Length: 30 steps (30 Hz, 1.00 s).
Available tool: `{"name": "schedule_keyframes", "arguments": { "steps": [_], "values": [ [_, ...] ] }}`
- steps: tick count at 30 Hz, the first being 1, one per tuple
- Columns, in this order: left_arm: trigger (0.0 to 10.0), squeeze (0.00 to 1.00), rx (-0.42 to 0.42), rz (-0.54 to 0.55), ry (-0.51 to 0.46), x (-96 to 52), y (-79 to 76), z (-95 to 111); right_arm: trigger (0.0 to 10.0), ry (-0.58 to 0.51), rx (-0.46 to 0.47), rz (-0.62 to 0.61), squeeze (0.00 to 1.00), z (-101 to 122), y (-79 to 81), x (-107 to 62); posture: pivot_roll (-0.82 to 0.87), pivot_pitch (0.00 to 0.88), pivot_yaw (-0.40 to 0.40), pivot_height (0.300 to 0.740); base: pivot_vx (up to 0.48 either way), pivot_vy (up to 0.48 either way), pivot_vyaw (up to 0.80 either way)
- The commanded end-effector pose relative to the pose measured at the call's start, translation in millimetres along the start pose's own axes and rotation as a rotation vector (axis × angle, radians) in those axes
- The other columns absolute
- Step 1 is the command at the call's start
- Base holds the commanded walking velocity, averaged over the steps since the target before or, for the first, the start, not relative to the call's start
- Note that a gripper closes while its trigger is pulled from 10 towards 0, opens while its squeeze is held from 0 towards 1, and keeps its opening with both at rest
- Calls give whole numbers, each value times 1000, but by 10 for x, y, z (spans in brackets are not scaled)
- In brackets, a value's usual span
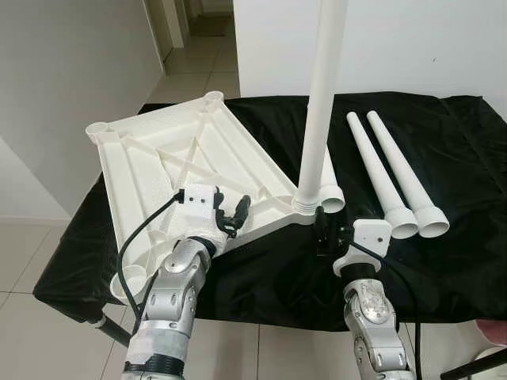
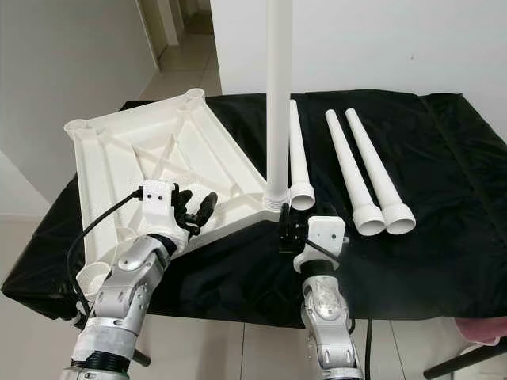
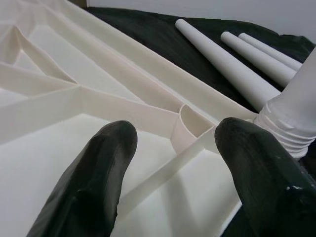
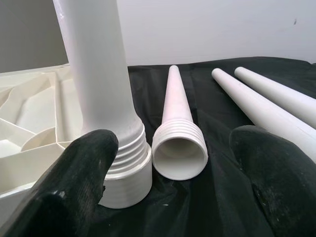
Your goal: Building children table
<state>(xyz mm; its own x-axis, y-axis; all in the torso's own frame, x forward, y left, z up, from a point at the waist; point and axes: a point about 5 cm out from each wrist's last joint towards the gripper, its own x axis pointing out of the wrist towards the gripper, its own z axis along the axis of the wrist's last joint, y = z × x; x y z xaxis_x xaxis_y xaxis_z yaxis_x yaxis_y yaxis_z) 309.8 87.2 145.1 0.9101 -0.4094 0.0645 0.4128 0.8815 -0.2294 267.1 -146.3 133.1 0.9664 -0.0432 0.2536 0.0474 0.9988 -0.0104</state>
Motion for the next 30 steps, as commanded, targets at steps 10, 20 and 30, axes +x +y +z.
{"name": "schedule_keyframes", "arguments": {
  "steps": [10, 20, 30],
  "values": [
    [10000, 0, -97, 288, 4, -129, 232, -89, 10000, -69, -45, 14, 0, 98, 101, 169, -128, 0, 130, 740, 0, 0, 0],
    [10000, 0, 8, 322, -27, -137, 236, -25, 10000, -40, -17, 20, 0, 32, 165, 78, -101, 14, 123, 740, 0, 0, 0],
    [10000, 0, 93, 298, -36, -135, 244, -75, 10000, -9, -6, -65, 0, -14, 131, -46, -116, 11, 141, 740, 0, 0, 0]
  ]
}}
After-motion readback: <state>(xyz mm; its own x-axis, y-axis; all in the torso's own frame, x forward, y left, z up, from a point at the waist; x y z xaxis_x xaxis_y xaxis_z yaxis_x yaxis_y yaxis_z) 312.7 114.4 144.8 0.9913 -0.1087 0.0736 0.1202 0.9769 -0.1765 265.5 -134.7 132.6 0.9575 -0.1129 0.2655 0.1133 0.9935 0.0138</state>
